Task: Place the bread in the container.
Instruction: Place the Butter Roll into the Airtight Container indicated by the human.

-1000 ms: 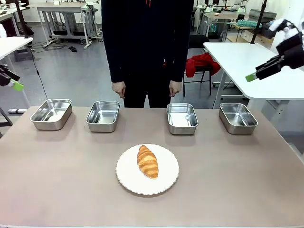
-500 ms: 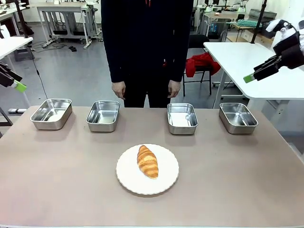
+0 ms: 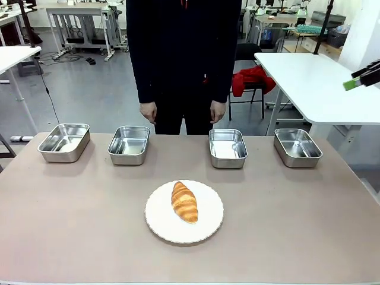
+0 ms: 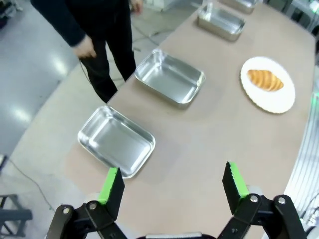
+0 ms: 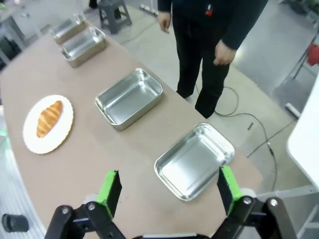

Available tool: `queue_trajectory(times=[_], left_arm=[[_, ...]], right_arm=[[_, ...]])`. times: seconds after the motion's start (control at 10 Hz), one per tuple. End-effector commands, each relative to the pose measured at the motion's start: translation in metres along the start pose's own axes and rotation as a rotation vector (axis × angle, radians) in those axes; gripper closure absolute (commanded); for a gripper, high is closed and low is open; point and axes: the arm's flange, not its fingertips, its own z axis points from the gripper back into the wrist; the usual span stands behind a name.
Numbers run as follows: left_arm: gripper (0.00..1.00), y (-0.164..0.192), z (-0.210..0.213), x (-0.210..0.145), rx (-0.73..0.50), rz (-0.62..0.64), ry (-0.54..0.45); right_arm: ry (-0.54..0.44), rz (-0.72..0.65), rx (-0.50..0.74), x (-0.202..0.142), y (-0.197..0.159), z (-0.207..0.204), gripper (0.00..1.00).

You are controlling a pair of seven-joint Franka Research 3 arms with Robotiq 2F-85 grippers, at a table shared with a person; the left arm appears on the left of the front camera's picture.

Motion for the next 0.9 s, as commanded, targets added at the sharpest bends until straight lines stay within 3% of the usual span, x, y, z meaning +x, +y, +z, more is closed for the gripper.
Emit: queue_trajectory(times=[0.0,0.4,0.8], left_arm=[[0.0,0.011,0.006,-0.002,-0.044,-0.024,-0.065],[0.0,0.013,0.031,-0.008,-0.041,-0.022,-0.126],[0.0,0.009,0.032,-0.005,-0.009,0.023,-0.127]], right_arm=[[-0.04,-0.016,0.013,-0.004,-0.016,-0.001,0.0],[-0.079,-0.02,0.028,-0.007,-0.019,0.012,0.0],[-0.097,-0.027,0.022,-0.005,-0.02,0.014,0.0]])
